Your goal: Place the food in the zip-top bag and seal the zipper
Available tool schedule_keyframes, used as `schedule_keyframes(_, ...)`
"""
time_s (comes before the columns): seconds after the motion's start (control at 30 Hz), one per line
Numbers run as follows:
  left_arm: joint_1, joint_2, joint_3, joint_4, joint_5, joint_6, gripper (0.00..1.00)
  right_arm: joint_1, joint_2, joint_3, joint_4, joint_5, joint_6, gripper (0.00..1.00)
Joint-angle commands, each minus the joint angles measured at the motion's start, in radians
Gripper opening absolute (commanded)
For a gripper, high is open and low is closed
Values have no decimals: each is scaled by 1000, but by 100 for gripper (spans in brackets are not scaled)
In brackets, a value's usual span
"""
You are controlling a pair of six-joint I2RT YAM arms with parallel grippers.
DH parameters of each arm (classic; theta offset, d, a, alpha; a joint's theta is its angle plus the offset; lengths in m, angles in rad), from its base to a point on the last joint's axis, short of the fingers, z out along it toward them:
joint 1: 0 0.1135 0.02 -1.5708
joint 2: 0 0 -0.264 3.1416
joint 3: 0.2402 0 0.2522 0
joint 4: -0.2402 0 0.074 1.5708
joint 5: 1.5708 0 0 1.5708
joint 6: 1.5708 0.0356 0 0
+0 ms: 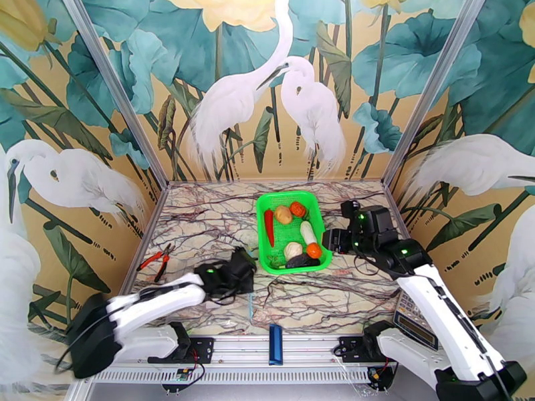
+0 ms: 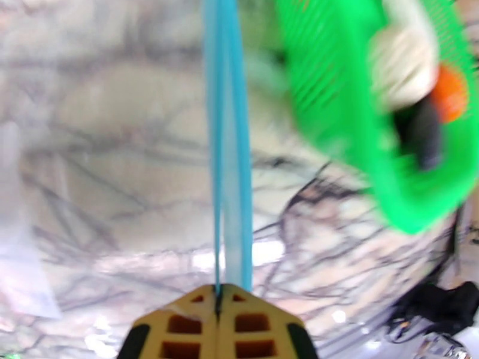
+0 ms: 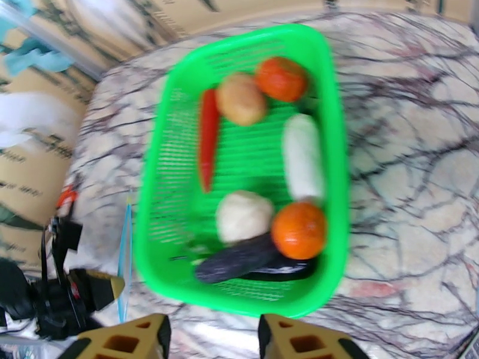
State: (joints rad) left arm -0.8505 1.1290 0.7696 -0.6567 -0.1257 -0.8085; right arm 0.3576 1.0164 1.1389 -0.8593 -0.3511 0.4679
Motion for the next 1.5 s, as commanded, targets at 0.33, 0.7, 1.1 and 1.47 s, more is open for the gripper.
schedule_keyframes(0.33,231,-59,236,-85,195,256,0,343,264,117,231,-141,204,41)
schedule_keyframes(0.7,352,84,336,49,492,352,0,394,534,303,292,-107,186,48)
schedule_keyframes(1.1,386,126,347,70,627,369,0,392,726,462,263,-42,148,41)
schedule_keyframes(1.47,396,116,350,69,665,383,0,376,822,535,239,-35,144,32)
